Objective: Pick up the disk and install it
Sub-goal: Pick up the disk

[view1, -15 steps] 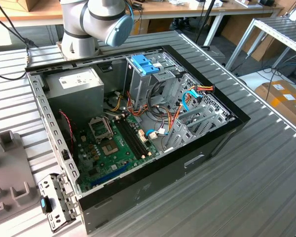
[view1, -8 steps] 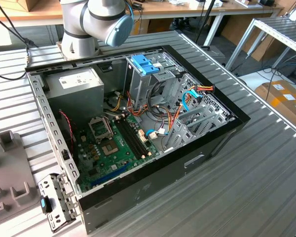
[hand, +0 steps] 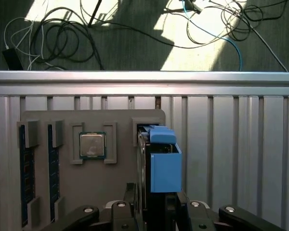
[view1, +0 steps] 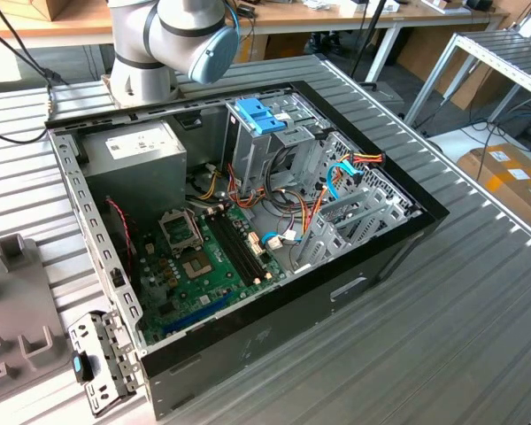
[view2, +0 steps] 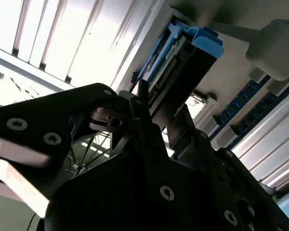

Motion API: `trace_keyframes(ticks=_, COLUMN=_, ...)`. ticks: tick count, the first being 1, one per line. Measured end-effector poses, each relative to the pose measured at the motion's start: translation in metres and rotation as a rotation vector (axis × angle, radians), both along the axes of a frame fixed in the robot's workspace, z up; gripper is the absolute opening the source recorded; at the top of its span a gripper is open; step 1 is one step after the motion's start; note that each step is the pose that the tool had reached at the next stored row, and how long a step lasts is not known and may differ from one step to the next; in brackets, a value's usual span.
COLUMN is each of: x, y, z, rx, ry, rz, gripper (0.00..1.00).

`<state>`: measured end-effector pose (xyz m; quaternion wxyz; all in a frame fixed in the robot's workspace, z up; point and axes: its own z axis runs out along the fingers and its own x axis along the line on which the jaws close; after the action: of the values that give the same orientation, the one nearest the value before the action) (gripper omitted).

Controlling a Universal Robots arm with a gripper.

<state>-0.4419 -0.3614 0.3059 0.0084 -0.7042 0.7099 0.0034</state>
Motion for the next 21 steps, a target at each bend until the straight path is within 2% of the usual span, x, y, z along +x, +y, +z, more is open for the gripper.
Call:
trace_keyframes(ticks=2, x=0.0, y=0.0, z=0.0024, rx=0.0001, ry=-0.0001, rz=-0.006, gripper=0.43)
trace_keyframes(ticks=13, x=0.0, y=0.0, z=0.0025, rx=0.0005, ry=0.0, rz=-0.007, gripper=0.43)
trace_keyframes(ticks=14, x=0.0, y=0.0, z=0.0026, rx=0.0004, ry=0.0, rz=-0.007, gripper=0.42)
trace_keyframes(ticks=15, x=0.0, y=0.0, z=0.0025, rx=0.0006, ry=0.0, rz=-0.007, gripper=0.35)
trace_keyframes(ticks=21, x=0.0, y=0.0, z=0.0025, rx=0.0011, ry=0.0, rz=-0.007, gripper=0.35)
